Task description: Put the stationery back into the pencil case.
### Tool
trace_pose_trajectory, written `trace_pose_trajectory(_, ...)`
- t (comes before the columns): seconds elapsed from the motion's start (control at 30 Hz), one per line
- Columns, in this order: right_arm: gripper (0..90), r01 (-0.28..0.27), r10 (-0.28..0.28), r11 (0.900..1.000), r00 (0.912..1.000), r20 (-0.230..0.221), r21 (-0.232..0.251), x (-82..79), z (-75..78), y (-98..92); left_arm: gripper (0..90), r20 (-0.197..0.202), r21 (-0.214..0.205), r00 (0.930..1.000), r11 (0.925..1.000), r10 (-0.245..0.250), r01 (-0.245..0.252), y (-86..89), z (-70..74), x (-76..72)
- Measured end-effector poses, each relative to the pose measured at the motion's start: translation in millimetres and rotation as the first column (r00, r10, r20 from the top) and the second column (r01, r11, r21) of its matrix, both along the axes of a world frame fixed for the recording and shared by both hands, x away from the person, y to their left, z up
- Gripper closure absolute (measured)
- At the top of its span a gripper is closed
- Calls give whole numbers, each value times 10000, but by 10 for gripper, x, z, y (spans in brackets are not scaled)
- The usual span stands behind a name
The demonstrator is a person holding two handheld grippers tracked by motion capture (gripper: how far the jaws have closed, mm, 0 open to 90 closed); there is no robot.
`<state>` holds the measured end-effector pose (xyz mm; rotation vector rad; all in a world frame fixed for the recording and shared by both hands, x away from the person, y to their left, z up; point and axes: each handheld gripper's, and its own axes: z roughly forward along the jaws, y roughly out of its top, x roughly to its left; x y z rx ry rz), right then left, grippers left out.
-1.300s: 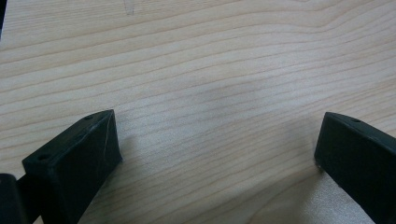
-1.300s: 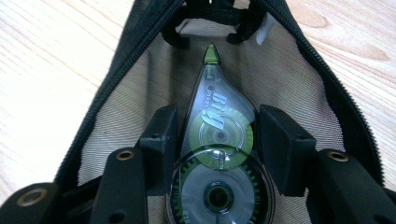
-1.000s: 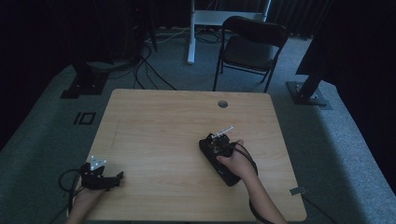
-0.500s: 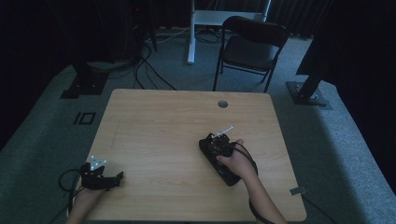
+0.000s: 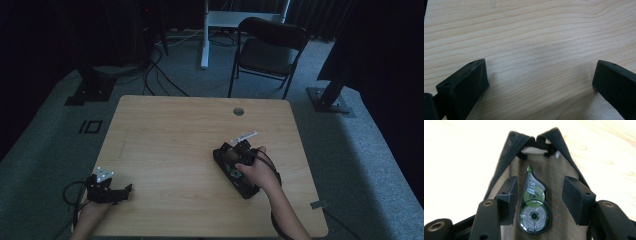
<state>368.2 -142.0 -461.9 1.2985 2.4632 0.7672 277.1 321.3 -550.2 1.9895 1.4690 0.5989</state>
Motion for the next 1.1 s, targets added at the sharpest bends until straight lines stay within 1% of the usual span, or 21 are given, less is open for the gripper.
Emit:
trace_pose_trajectory(0.03,457,-53,52,9999,10000,80,102,-11,17,-13,1,-1,2,10000,10000,-1,1,0,0,0)
trace_pose_trajectory(0.07,457,-53,52,9999,10000,80,102,-11,17,-13,2,-1,2,10000,10000,-1,1,0,0,0)
trace_pose_trajectory(0.13,447,-104,95,9995,9995,296,314,-48,65,-68,1,4,5,10000,10000,-5,5,1,0,0)
trace_pose_trajectory(0.23,435,-106,81,9981,9991,407,604,-75,83,-122,2,0,4,10000,10000,-4,4,1,0,0)
trace_pose_trajectory(0.27,435,-106,81,9981,9991,407,604,-75,83,-122,2,0,4,10000,10000,-4,4,1,0,0)
trace_pose_trajectory(0.3,433,-77,35,9967,9987,516,814,-99,88,-162,1,-2,2,10000,10000,-3,3,1,0,0)
trace_pose_trajectory(0.33,434,-50,-3,9958,9983,591,909,-108,92,-177,2,-3,3,10000,10000,-4,4,1,0,0)
trace_pose_trajectory(0.5,417,-74,-65,9918,9942,1077,1278,-146,93,-251,2,0,2,10000,10000,-2,2,1,0,0)
trace_pose_trajectory(0.53,417,-74,-65,9918,9942,1077,1278,-146,93,-251,2,0,2,10000,10000,-2,2,1,0,0)
trace_pose_trajectory(0.57,414,19,-173,9920,9925,1211,1259,-148,82,-290,2,2,2,10000,10000,-3,3,1,0,0)
trace_pose_trajectory(0.63,396,145,-330,9897,9911,1290,1422,-148,71,-332,1,1,5,10000,10000,-5,5,1,0,0)
trace_pose_trajectory(0.7,392,240,-447,9886,9894,1382,1484,-148,61,-376,2,-1,-2,10000,10000,-1,1,0,0,0)
trace_pose_trajectory(0.73,386,285,-528,9869,9871,1509,1587,-150,59,-396,2,1,3,10000,10000,-4,4,1,0,0)
trace_pose_trajectory(0.8,379,446,-739,9823,9847,1578,1820,-153,61,-439,1,1,4,10000,10000,-5,5,1,0,0)
trace_pose_trajectory(0.87,370,471,-782,9819,9831,1658,1836,-152,60,-462,1,6,2,10000,10000,-2,2,1,0,1)
trace_pose_trajectory(0.9,365,537,-901,9789,9794,1805,1972,-154,62,-500,1,1,4,10000,10000,-5,5,1,0,1)
trace_pose_trajectory(0.97,359,618,-1021,9783,9743,2010,1978,-157,62,-542,1,1,3,10000,10000,-4,4,1,0,0)
trace_pose_trajectory(1.07,347,688,-1098,9786,9718,2089,1941,-157,56,-584,2,-1,3,10000,10000,-6,6,1,0,0)
trace_pose_trajectory(1.1,346,759,-1186,9771,9699,2128,1986,-159,53,-603,2,1,5,10000,10000,-5,5,1,0,0)
